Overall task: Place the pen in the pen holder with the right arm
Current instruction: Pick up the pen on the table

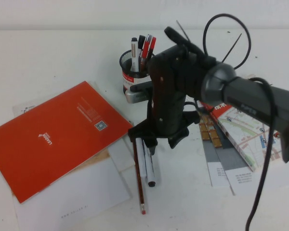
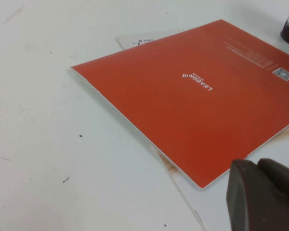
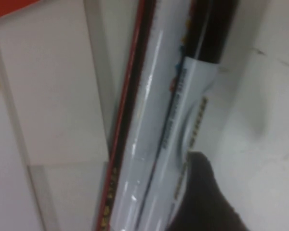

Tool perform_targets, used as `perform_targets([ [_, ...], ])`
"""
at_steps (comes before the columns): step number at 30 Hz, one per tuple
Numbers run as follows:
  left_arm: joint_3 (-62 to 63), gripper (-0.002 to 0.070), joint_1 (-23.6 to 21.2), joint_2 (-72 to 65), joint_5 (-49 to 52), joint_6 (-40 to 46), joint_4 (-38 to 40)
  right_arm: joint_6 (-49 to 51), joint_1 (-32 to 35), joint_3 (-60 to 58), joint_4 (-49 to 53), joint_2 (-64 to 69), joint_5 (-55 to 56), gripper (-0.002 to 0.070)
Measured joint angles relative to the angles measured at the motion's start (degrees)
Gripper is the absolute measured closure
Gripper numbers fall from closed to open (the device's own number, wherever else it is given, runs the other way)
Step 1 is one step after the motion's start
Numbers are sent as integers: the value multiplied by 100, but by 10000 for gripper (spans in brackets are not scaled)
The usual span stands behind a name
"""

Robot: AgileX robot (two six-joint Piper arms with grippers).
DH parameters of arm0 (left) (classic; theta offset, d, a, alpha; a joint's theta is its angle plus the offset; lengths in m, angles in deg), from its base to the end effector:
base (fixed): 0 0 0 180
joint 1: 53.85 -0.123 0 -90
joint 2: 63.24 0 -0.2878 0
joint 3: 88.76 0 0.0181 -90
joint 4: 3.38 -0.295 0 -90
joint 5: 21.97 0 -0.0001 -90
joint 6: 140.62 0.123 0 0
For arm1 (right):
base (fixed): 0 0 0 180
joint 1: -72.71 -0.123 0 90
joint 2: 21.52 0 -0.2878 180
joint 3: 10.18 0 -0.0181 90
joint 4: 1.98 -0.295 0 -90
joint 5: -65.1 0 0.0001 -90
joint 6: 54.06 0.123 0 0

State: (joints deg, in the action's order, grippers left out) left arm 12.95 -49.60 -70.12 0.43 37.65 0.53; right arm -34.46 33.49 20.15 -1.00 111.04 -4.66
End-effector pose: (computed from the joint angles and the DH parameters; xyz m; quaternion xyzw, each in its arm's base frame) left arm 0.1233 -0.0124 0.1632 0.0000 0.8065 -0.0599 0.5882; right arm 0.3916 0.3170 0.1684 -0.1723 0.9825 0.0271 0.0649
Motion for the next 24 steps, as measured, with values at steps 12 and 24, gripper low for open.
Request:
perform_targets([
  [12,0,677,0,0,0,0,0,0,-189,25,-23,173,48,308],
  [24,0,678,0,0,0,0,0,0,-202,25,-56,177,298,365],
])
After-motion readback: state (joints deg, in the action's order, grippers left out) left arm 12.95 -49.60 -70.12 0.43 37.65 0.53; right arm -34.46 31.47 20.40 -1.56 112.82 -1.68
